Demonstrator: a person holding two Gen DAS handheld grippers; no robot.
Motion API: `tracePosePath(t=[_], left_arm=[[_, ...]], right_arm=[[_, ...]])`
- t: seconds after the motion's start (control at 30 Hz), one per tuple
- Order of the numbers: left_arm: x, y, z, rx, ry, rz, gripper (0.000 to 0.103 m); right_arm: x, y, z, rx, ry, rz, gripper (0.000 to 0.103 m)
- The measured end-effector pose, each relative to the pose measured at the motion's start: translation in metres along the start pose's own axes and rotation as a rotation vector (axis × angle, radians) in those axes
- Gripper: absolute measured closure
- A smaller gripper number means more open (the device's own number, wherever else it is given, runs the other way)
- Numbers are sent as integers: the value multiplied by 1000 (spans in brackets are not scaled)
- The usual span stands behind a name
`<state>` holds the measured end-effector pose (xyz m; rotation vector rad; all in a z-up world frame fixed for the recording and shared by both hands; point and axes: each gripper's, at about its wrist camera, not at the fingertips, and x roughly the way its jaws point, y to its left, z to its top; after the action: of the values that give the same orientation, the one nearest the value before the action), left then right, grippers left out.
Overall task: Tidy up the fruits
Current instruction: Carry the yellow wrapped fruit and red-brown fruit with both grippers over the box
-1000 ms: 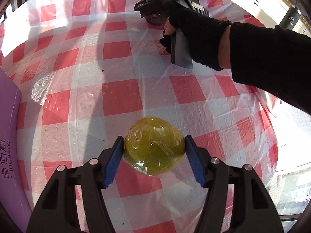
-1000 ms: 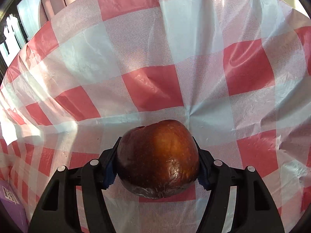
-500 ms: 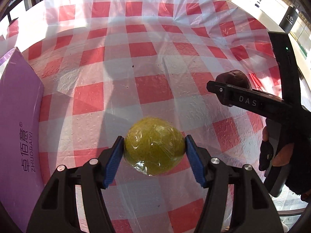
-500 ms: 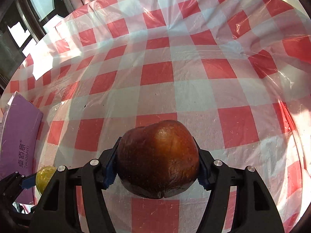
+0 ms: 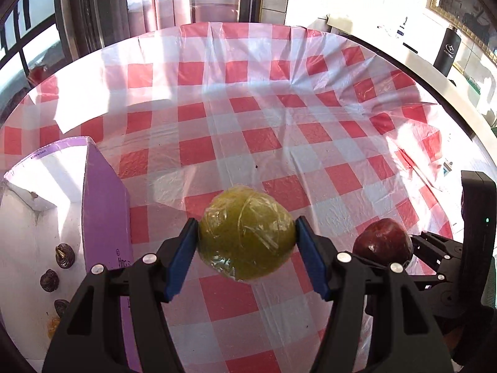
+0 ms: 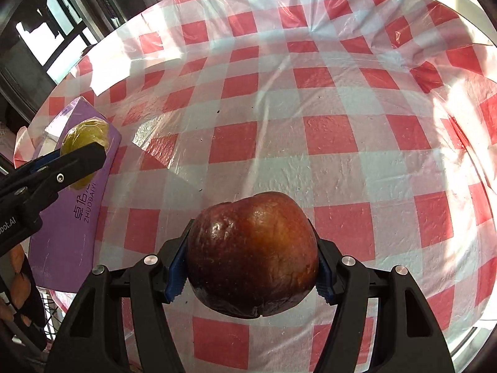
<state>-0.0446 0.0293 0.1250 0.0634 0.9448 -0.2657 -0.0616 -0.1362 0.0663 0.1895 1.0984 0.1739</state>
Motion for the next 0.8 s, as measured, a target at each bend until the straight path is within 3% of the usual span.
tracePosePath(t=[0.37, 0.8], left_arm=[[-37, 57, 2, -23, -79, 14, 40], [-60, 128, -12, -37, -106, 72, 40]], right_arm=[[-9, 71, 8, -81, -51, 22, 39], [-14, 143, 23, -139, -123, 65, 39]])
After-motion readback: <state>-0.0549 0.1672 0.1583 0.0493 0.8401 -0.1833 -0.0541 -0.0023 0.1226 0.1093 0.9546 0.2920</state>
